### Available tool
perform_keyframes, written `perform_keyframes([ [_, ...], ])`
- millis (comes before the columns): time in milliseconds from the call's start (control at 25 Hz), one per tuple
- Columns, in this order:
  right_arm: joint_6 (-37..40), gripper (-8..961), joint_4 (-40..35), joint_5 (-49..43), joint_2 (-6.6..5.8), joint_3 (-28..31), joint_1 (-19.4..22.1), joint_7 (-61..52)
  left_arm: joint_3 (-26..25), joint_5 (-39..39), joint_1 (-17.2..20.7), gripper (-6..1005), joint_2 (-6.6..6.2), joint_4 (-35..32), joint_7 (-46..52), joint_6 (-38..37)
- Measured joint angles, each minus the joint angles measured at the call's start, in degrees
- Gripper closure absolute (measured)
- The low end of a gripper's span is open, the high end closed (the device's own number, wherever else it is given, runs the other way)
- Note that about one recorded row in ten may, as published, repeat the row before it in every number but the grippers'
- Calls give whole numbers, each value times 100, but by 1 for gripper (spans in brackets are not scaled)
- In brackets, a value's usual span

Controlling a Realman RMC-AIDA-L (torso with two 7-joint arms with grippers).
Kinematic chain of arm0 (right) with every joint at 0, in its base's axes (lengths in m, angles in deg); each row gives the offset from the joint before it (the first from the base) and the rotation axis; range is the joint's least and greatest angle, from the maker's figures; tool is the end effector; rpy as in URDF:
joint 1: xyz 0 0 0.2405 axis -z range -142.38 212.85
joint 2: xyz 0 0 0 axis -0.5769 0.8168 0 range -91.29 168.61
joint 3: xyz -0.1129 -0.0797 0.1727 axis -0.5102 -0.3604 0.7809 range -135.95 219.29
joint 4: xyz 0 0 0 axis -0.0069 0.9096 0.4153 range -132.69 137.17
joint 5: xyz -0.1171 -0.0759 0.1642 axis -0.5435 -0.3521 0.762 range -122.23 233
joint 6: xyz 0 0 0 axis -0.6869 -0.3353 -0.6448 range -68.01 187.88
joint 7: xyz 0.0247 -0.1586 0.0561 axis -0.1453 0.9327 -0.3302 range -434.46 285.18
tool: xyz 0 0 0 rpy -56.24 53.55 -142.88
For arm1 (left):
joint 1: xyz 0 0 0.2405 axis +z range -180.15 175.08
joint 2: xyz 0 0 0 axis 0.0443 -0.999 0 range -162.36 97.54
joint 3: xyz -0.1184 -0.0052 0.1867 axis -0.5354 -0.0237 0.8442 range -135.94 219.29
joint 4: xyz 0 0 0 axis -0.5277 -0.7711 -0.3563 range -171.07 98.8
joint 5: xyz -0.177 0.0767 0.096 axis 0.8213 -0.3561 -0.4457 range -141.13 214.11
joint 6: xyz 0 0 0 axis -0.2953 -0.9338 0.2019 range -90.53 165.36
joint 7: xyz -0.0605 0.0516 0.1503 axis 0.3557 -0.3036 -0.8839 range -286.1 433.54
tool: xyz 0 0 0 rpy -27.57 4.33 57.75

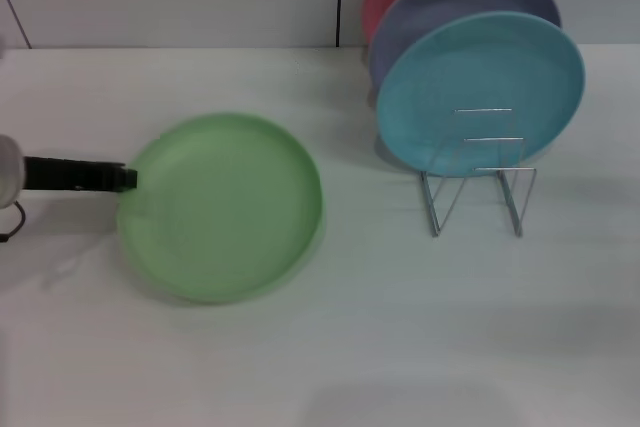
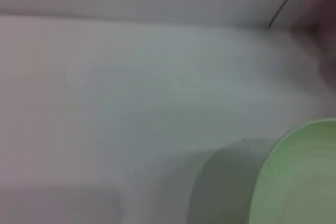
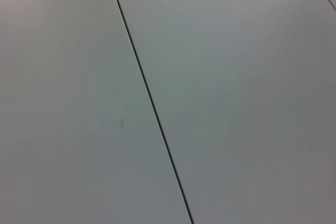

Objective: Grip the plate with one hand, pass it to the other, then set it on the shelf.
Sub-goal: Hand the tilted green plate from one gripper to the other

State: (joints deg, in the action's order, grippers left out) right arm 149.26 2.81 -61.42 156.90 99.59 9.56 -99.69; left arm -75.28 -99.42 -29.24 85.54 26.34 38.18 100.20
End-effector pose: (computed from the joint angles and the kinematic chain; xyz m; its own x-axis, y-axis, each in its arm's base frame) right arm 0.3209 0.3178 0.1097 0.4632 0.4636 -0.7553 -0.8744 0.0999 -0.4748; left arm -0.2525 0.3899 0.0294 0.4983 0.7798 0.3789 0.8349 -0.3139 -0.4521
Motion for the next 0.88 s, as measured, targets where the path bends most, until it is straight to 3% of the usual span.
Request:
perform_keyframes([
  [120, -43, 248, 1, 0, -9, -6, -7, 1, -290, 1265, 477, 969, 5, -46, -1027, -239],
  [160, -43, 248, 1, 0, -9, -6, -7, 1, -290, 1265, 477, 969, 5, -46, -1027, -239],
  [280, -64, 248, 1, -21, -17, -19, -7, 2, -361, 2210, 844, 969, 23, -165, -1824, -444],
  [320, -65, 248, -1, -57, -19, -70, -7, 2, -366, 2988, 1052, 969, 42, -343, -2510, -538],
  [360, -65, 248, -1, -57, -19, -70, -7, 2, -366, 2988, 1052, 969, 42, -343, -2510, -538],
  [440, -65, 248, -3, -70, -19, -145, -7, 2, -368, 3841, 1209, 969, 54, -673, -3266, -585],
  [520, -62, 248, -12, -72, -16, -251, -4, 3, -372, 5433, 1348, 969, 62, -1548, -4727, -564],
  [560, -62, 248, -12, -72, -16, -251, -4, 3, -372, 5433, 1348, 969, 62, -1548, -4727, -564],
  [720, -43, 248, -14, -76, -14, -398, 19, 4, -371, 7304, 1344, 969, 74, -2950, -6896, -312],
  [880, -34, 248, -14, -79, 1, -580, 28, 7, -365, 8135, 1254, 969, 80, -3661, -8016, 167],
])
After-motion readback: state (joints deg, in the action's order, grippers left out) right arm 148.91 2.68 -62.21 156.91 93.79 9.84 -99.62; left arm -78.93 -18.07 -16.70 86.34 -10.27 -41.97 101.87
